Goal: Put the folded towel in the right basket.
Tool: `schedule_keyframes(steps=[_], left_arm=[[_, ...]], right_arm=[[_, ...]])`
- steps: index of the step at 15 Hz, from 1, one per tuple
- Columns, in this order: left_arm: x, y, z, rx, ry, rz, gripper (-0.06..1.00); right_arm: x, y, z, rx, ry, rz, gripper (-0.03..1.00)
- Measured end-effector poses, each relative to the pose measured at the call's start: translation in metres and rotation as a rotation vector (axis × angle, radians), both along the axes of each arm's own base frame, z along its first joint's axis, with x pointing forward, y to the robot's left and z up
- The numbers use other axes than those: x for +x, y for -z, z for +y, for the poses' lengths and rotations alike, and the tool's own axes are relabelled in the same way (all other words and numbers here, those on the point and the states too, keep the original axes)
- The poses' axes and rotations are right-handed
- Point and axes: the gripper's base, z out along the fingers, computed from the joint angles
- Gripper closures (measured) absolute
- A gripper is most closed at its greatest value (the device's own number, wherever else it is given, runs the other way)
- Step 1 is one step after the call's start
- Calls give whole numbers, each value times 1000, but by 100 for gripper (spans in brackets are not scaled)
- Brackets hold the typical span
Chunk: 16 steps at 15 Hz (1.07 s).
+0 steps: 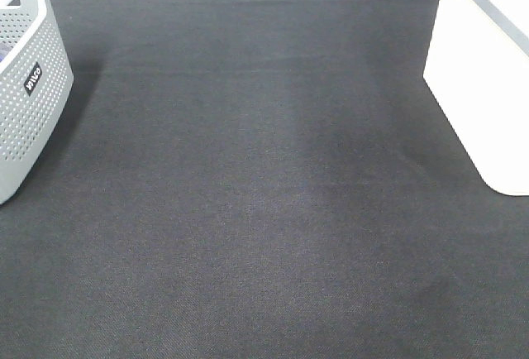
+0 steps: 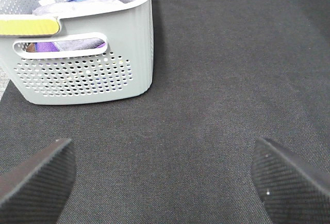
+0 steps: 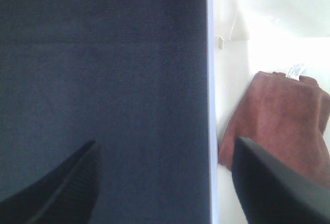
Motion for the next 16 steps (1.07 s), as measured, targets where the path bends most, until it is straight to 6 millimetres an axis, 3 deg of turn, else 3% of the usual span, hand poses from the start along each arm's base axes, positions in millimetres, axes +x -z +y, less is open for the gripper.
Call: schedule_keyframes(steps=[3,7,11,12,16], left_arm=[[0,0,0,0,0,0,7],[0,0,0,0,0,0,7],[0,0,0,0,0,0,7],[0,0,0,0,0,0,7],[0,0,0,0,0,0,7]], right_arm=[[-36,-4,-1,-10,10,48,30],[-123,9,-5,-38,25,157,30],[-223,26,-6,-40,25,176,30],[-223,26,-6,-40,25,176,30],[-309,39,-8,-42,25,74,30]])
